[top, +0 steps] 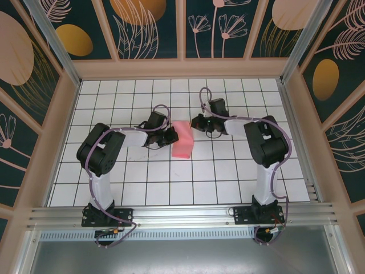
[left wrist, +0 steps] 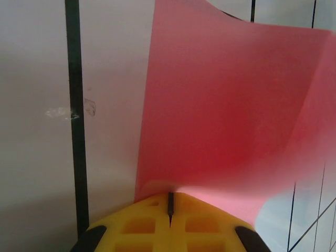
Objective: Fold a paper plane with a square sheet of paper (pick it up from the middle)
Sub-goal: Fold the square sheet of paper in half at the center of the table.
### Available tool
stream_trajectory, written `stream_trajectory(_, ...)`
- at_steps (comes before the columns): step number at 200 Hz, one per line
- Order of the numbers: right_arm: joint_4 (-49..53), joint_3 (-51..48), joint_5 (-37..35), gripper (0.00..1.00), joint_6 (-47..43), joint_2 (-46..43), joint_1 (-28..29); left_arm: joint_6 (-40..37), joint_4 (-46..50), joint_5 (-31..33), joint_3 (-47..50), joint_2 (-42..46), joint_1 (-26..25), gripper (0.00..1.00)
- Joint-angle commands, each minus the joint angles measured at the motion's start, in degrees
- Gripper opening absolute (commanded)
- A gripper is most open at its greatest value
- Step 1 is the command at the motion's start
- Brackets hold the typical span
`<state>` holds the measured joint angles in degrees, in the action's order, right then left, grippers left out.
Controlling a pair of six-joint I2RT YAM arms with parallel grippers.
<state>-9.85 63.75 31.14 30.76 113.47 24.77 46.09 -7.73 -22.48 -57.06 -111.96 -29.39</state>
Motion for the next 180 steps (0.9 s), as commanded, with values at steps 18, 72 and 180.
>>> stream_trajectory(18,1.06,-3.86,-4.46,0.0,2.31,-3.8,4.12,-1.68,14.2,8.86,3.82,-5.9,0.48,0.0)
stream_trajectory(72,5.02,-6.56,-19.25,0.02,2.79,-12.81,-0.29,-1.68,14.24,8.9,3.91,-5.64,0.52,0.0)
stream_trajectory(180,-1.32,-4.56,2.37,0.0,0.55,-1.69,3.19,-1.49,14.41,9.03,4.07,-5.46,0.52,0.0)
